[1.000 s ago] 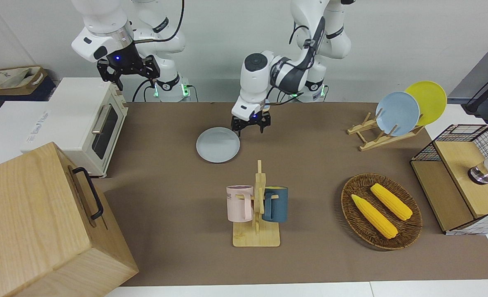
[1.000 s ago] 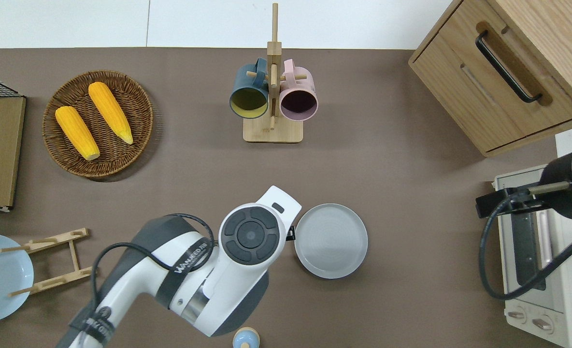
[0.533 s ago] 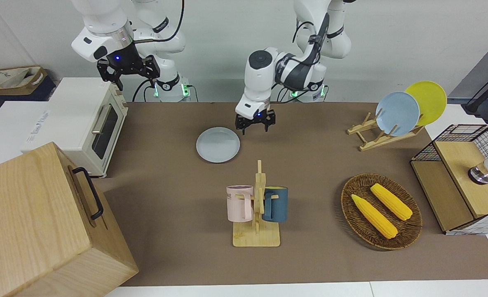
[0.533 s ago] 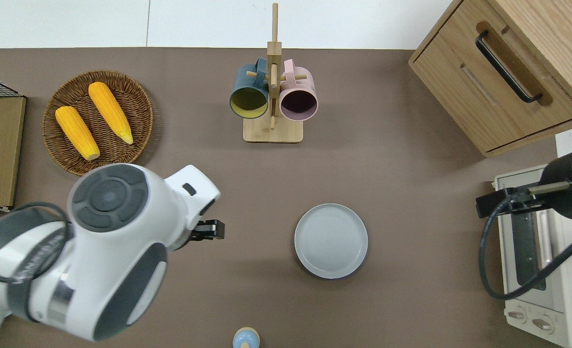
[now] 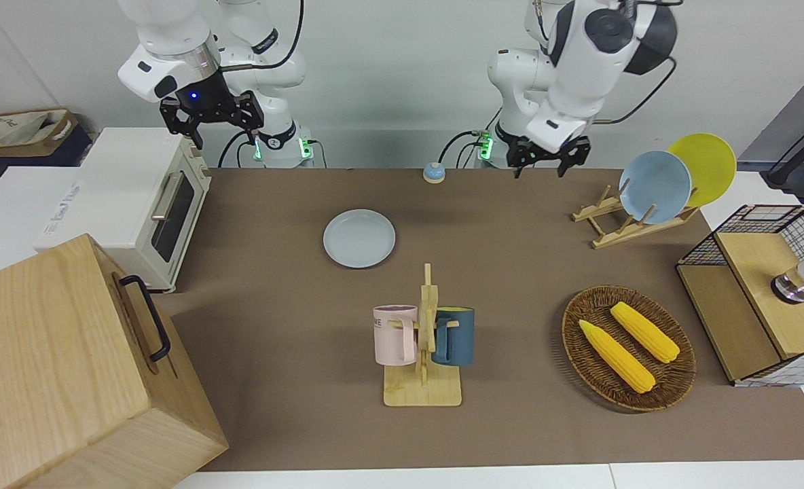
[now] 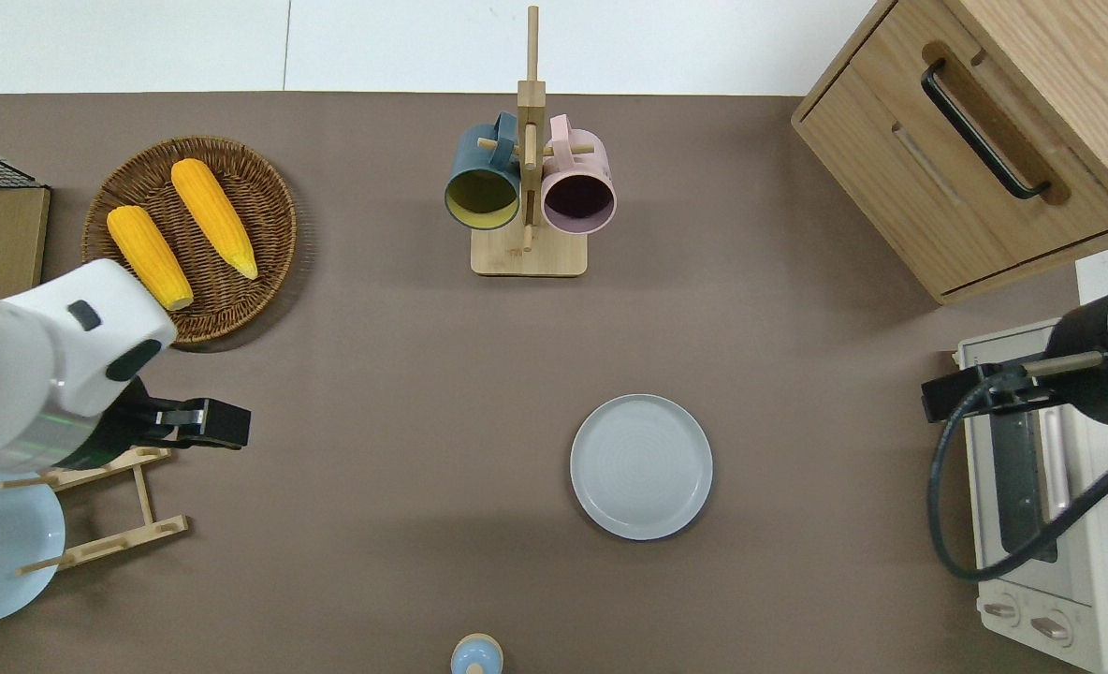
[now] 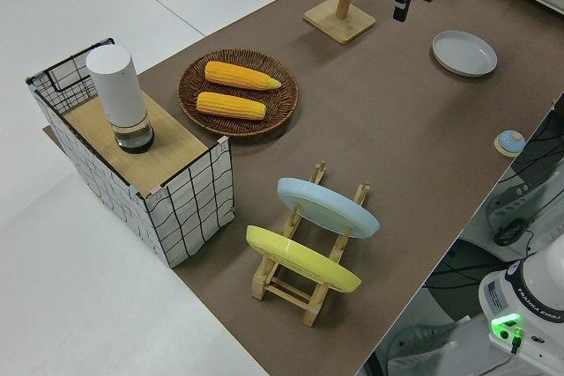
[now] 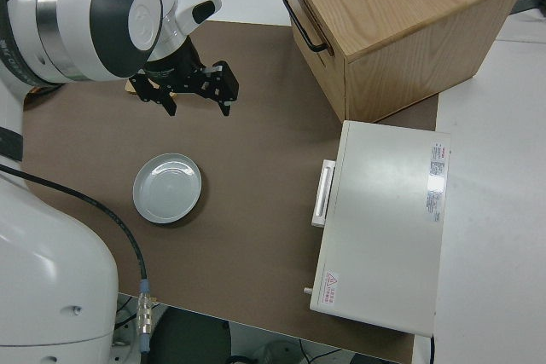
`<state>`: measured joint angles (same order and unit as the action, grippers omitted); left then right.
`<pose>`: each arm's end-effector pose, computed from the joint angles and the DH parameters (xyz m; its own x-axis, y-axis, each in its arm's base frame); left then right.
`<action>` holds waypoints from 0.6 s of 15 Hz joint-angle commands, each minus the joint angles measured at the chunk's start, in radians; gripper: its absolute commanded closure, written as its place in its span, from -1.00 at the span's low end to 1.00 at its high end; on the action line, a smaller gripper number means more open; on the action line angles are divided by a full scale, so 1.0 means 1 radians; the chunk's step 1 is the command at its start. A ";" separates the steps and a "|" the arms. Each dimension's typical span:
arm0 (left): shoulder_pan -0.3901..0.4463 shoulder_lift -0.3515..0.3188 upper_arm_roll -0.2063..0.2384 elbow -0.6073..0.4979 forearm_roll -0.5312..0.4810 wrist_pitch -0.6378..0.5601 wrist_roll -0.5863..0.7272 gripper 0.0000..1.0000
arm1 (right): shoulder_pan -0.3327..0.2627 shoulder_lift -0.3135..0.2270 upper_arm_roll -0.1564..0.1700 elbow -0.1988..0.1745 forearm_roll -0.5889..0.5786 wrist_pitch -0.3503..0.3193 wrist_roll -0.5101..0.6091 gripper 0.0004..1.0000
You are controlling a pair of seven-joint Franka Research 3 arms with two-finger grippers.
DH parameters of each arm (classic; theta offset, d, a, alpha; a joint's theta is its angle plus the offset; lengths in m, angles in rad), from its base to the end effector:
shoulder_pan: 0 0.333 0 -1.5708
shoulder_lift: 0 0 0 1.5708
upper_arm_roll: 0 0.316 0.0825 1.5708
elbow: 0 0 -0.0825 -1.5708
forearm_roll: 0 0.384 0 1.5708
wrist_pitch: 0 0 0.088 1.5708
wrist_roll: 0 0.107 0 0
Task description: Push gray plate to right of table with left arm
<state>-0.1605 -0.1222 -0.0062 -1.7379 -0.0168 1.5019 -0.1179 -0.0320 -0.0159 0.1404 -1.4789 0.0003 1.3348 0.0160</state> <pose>0.4986 -0.0860 0.6056 0.9922 -0.0487 -0.1146 -0.0487 -0.9988 0.0026 0.5209 0.0574 0.6562 0.9876 0.0911 -0.1280 0.0924 -0.9957 0.0040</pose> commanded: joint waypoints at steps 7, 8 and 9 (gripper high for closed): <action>0.006 0.036 0.067 0.201 -0.009 -0.068 0.053 -1.00 | -0.019 -0.002 0.016 0.009 0.004 -0.016 0.012 -0.97; 0.007 0.055 0.074 0.208 -0.009 -0.060 0.067 -1.00 | -0.019 -0.002 0.016 0.009 0.004 -0.016 0.012 -0.97; 0.007 0.076 0.077 0.222 -0.011 -0.052 0.075 -1.00 | -0.019 -0.002 0.016 0.009 0.004 -0.016 0.013 -0.97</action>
<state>-0.1600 -0.1134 0.0526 -1.5818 -0.0168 1.4470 -0.0837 -0.0320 -0.0159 0.1404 -1.4789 0.0003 1.3348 0.0160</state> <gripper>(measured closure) 0.000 0.013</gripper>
